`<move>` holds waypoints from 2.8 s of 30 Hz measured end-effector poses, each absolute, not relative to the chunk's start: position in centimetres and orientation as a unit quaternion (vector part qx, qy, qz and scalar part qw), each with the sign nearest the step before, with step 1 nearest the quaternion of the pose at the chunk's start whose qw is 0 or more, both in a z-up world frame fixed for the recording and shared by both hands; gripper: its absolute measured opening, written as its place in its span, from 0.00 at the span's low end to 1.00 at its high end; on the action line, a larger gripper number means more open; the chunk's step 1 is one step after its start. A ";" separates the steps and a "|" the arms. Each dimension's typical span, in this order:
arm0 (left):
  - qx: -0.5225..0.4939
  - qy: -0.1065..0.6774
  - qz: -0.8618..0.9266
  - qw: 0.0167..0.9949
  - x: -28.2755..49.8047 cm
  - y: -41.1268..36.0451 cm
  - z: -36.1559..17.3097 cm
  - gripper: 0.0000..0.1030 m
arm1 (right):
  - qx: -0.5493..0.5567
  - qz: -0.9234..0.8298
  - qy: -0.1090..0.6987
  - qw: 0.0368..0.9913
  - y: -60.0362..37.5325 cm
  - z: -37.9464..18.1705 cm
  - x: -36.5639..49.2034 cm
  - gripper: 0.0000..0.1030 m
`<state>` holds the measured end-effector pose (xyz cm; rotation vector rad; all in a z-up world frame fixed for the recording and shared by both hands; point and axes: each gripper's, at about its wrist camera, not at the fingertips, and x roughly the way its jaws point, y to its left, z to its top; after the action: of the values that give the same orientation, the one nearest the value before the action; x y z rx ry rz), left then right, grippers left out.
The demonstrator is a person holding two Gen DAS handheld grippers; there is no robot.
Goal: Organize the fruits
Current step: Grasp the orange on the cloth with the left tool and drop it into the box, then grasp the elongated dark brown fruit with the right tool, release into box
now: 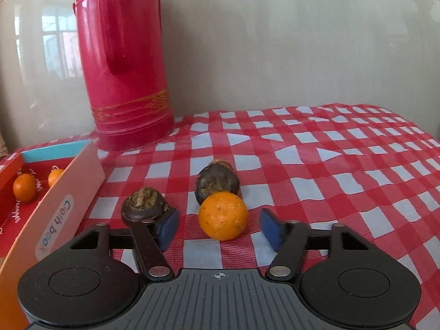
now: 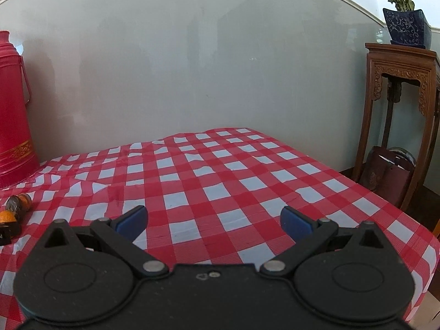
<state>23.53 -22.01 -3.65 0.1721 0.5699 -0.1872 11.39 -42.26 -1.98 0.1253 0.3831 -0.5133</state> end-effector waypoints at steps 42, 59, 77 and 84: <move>0.044 0.251 0.056 0.965 18.4 -0.2 1.9 0.38 | 0.021 -0.108 0.187 0.976 -27.0 0.1 14.3 0.95; 0.059 0.186 0.110 0.974 16.5 3.4 3.2 0.99 | -0.016 -0.068 0.189 0.980 -23.1 -0.3 16.4 0.95; 0.039 0.191 0.200 0.960 15.7 11.1 2.1 1.00 | -0.013 -0.052 0.206 0.977 -21.4 -1.6 21.3 0.94; 0.021 0.189 0.222 0.956 15.9 13.4 1.7 1.00 | -0.004 -0.052 0.233 0.971 -22.0 -2.3 24.3 0.83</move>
<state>15.86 13.39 1.73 0.0424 0.3835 0.4511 24.32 -22.01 -2.29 -0.0076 0.4698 -0.1054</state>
